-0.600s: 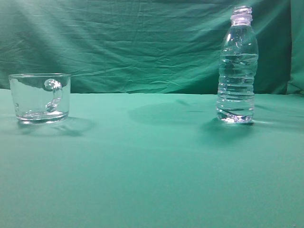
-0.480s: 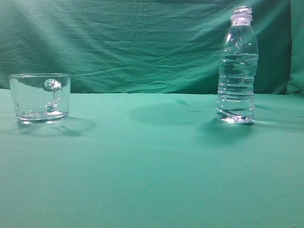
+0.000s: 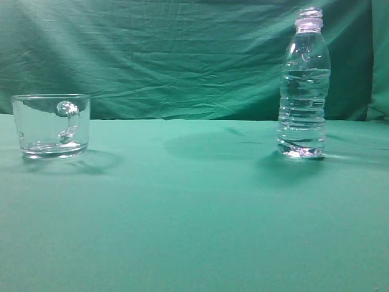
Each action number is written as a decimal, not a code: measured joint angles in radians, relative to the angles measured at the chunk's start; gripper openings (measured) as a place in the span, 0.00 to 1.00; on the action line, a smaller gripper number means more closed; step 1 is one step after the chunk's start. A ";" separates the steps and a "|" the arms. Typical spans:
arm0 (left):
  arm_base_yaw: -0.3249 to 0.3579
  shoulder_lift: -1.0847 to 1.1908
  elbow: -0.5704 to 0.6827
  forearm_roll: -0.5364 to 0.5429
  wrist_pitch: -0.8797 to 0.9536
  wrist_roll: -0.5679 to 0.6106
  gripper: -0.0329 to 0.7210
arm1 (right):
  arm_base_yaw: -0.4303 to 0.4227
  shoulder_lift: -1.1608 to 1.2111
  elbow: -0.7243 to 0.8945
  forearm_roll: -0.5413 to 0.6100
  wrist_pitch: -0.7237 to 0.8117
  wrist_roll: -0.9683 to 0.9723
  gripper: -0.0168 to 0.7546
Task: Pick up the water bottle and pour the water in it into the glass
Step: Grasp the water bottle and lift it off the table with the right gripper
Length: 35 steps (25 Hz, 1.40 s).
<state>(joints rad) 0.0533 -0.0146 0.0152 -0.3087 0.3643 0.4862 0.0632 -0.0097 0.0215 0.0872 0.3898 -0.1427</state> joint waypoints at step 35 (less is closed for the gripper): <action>0.000 0.000 0.000 0.000 0.000 0.000 0.04 | 0.000 0.152 -0.095 0.184 -0.455 0.068 0.02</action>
<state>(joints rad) 0.0533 -0.0146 0.0152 -0.3087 0.3643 0.4862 0.0632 0.1425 -0.0734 0.2708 -0.0653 -0.0742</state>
